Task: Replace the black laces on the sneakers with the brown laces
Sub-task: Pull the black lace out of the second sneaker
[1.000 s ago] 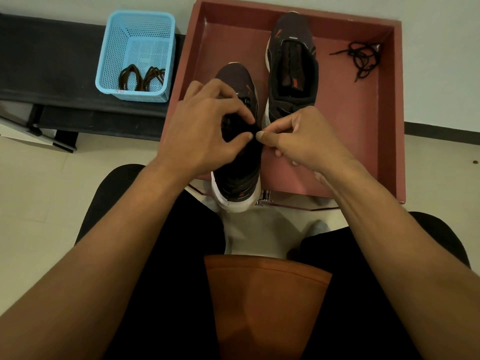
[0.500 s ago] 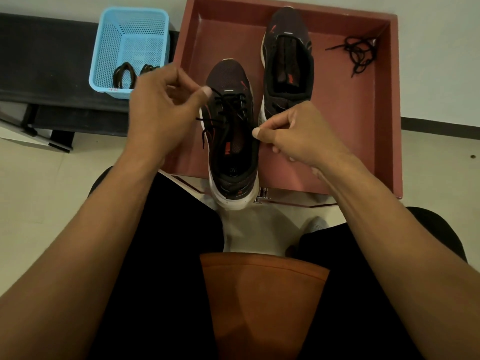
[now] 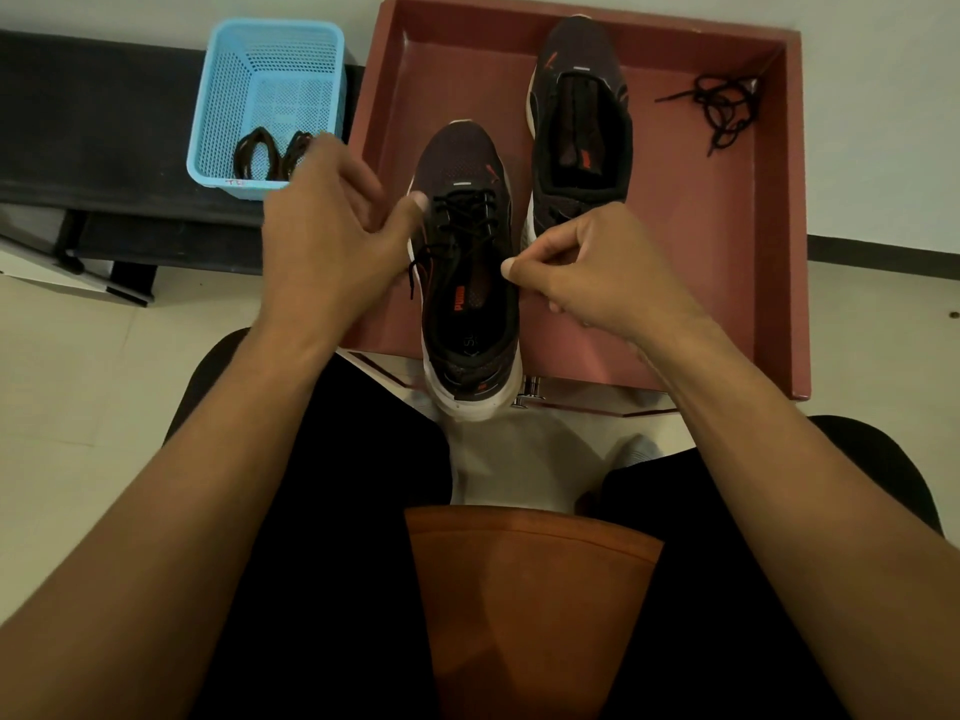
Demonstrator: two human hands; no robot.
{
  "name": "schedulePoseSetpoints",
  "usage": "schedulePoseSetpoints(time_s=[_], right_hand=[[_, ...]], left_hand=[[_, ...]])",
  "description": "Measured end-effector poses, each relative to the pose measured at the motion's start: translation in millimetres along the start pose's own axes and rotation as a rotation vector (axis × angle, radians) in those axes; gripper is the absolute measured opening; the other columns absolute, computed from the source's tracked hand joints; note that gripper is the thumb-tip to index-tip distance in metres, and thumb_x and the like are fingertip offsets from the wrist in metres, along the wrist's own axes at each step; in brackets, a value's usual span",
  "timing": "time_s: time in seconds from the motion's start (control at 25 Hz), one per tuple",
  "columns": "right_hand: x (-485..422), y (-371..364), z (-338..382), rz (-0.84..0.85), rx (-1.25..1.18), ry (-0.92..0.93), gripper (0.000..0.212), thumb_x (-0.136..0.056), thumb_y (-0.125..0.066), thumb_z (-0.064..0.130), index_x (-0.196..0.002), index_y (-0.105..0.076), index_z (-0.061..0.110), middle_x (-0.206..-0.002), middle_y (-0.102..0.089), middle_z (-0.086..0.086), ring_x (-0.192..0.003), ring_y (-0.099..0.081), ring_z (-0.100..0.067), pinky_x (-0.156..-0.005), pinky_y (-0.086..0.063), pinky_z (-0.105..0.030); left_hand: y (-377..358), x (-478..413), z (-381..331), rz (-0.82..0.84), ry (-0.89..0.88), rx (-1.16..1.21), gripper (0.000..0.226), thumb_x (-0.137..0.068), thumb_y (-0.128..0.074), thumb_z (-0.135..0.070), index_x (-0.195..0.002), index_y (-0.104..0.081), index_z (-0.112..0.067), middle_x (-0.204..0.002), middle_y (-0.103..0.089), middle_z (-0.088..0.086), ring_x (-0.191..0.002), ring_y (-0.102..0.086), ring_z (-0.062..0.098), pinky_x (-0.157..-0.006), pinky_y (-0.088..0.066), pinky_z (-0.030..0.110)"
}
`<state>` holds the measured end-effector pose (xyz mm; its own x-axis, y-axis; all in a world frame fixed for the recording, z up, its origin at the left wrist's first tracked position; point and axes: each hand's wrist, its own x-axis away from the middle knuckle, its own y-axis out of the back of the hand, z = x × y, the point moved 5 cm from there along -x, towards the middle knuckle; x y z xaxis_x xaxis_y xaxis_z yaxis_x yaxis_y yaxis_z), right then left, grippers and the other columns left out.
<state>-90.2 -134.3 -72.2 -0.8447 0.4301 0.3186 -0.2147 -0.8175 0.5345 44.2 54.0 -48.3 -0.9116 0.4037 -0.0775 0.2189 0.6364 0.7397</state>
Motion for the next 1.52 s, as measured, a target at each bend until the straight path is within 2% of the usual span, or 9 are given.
schedulePoseSetpoints(time_s=[0.16,0.24,0.4,0.64,0.84,1.04,1.16,1.28,1.52], right_hand=[[0.4,-0.9,8.3,-0.095,0.149,0.113,0.010,-0.085,-0.081,0.040,-0.083,-0.081,0.029,-0.069,-0.073,0.015,-0.066,-0.067,0.006,-0.060,-0.045,-0.008],[1.3,-2.2,12.8,-0.139,0.179,0.185,0.012,-0.083,-0.082,0.039,-0.092,-0.078,0.031,-0.073,-0.072,0.015,-0.072,-0.068,0.005,-0.065,-0.047,-0.007],[2.8,-10.0,22.4,-0.195,0.254,0.348,0.024,-0.086,-0.078,0.034,-0.110,-0.076,0.037,-0.089,-0.064,0.013,-0.075,-0.058,-0.001,-0.072,-0.054,-0.026],[-2.5,-29.6,37.6,-0.210,0.438,0.444,0.025,-0.087,-0.081,0.046,-0.109,-0.079,0.034,-0.103,-0.056,0.006,-0.090,-0.062,-0.014,-0.069,-0.055,-0.037],[-6.0,-25.2,39.6,-0.278,0.401,0.485,0.014,-0.090,-0.076,0.042,-0.093,-0.076,0.028,-0.093,-0.055,0.007,-0.081,-0.056,-0.009,-0.063,-0.045,-0.027],[-6.6,12.7,23.8,-0.457,0.317,0.337,0.007,-0.086,-0.069,0.025,-0.084,-0.067,0.018,-0.086,-0.062,0.006,-0.074,-0.055,-0.004,-0.066,-0.038,-0.008],[-1.4,-0.8,32.4,-0.401,0.378,0.392,0.020,-0.088,-0.069,0.025,-0.107,-0.069,0.018,-0.106,-0.057,0.002,-0.084,-0.057,-0.007,-0.071,-0.046,-0.014],[5.7,-16.9,47.6,-0.286,0.448,0.490,0.035,-0.091,-0.073,0.038,-0.124,-0.071,0.028,-0.118,-0.051,-0.001,-0.089,-0.061,-0.012,-0.068,-0.054,-0.025],[6.2,-29.9,51.4,-0.272,0.541,0.516,0.021,-0.092,-0.075,0.047,-0.103,-0.080,0.030,-0.109,-0.053,0.004,-0.085,-0.059,-0.011,-0.063,-0.052,-0.030]], left_hand=[[-20.2,15.2,-9.7,0.250,-0.051,-0.151,0.039,-0.079,-0.081,-0.060,-0.072,-0.066,-0.025,-0.062,-0.064,-0.010,-0.059,-0.060,0.000,-0.061,-0.043,0.018],[-20.6,15.5,-8.8,0.257,-0.034,-0.155,0.036,-0.077,-0.084,-0.058,-0.073,-0.069,-0.026,-0.063,-0.065,-0.011,-0.062,-0.062,-0.001,-0.066,-0.048,0.023],[-15.7,15.5,-7.1,0.242,0.020,-0.120,0.027,-0.081,-0.083,-0.054,-0.079,-0.076,-0.028,-0.064,-0.069,-0.011,-0.061,-0.067,0.001,-0.068,-0.055,0.026],[-16.5,15.6,-0.8,0.374,0.162,0.043,0.013,-0.094,-0.077,-0.030,-0.086,-0.077,-0.020,-0.055,-0.069,-0.003,-0.040,-0.061,0.003,-0.042,-0.048,0.016],[-15.9,14.3,5.6,0.377,0.209,0.084,0.013,-0.096,-0.075,-0.032,-0.088,-0.077,-0.021,-0.058,-0.071,-0.002,-0.041,-0.062,0.007,-0.043,-0.052,0.024],[-15.9,11.3,10.3,0.369,0.205,0.104,0.014,-0.095,-0.076,-0.031,-0.085,-0.075,-0.022,-0.060,-0.072,-0.005,-0.044,-0.064,0.005,-0.042,-0.049,0.021],[-16.7,10.6,11.2,0.369,0.189,0.093,0.014,-0.095,-0.076,-0.032,-0.084,-0.075,-0.024,-0.062,-0.073,-0.006,-0.050,-0.068,0.005,-0.045,-0.051,0.021],[-17.5,10.3,11.7,0.375,0.176,0.086,0.015,-0.094,-0.076,-0.033,-0.081,-0.075,-0.026,-0.064,-0.074,-0.005,-0.052,-0.069,0.006,-0.051,-0.050,0.022],[-17.4,9.9,13.5,0.371,0.179,0.099,0.017,-0.093,-0.078,-0.037,-0.077,-0.075,-0.029,-0.066,-0.075,0.000,-0.054,-0.071,0.011,-0.054,-0.056,0.030]])
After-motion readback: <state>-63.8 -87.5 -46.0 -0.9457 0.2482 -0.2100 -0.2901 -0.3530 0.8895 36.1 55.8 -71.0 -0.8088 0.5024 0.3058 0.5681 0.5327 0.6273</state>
